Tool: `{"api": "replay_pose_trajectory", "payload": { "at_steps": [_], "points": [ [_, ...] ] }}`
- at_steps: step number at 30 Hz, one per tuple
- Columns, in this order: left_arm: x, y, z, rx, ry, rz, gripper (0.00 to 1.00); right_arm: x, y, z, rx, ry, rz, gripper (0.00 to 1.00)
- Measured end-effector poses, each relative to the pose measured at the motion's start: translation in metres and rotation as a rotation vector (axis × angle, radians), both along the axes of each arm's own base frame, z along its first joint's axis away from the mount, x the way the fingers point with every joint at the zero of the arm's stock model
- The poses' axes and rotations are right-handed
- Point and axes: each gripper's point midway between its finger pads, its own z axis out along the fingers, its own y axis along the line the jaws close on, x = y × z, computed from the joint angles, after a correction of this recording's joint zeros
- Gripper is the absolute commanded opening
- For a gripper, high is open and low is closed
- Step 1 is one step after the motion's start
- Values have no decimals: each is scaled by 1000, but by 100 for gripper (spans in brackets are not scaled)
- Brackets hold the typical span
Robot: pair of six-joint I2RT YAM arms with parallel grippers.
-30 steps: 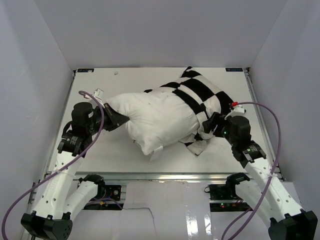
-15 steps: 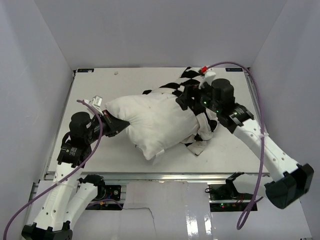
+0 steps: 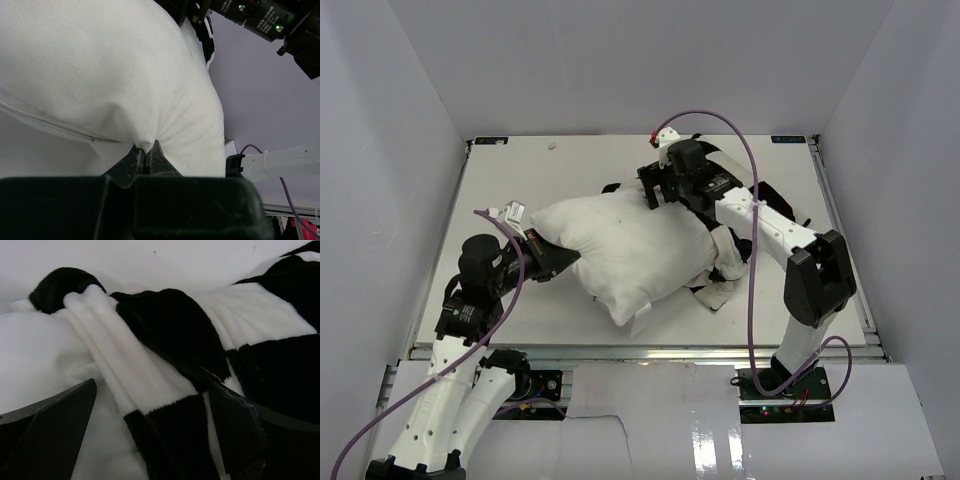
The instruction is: Remove the pillowcase from the pillow
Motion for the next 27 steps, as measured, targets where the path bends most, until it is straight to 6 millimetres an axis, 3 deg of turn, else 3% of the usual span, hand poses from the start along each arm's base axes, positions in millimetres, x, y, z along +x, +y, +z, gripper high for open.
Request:
{"api": "replay_pose_trajectory", "payload": {
  "at_steps": [2,4,5,9,12,13,20,23,27],
  "points": [
    [-1,0,-3,-1,5,1,0,10,-1,-13,-43,0,-21,100],
    [-1,0,-4,-1,11,1,0,18,-1,-18,-68,-4,-36,92],
    [-1,0,-4,-2,10,2,0,23,-2,-19,-72,-8,-47,78],
    [-4,4,8,0,10,28,0,43,-18,-22,-63,2,-110,47],
    [-7,9,36,-2,-28,56,0,62,-42,-20,-31,24,-180,24],
    [-9,12,49,-6,-50,73,0,68,-52,-21,-16,36,-204,8],
    [-28,37,108,4,-154,194,0,88,-112,-34,13,98,-395,8],
    [-28,49,114,43,-151,251,0,87,-120,-40,45,136,-433,8],
    [-19,62,102,98,-120,325,0,85,-127,-48,120,196,-420,13]
  ]
}}
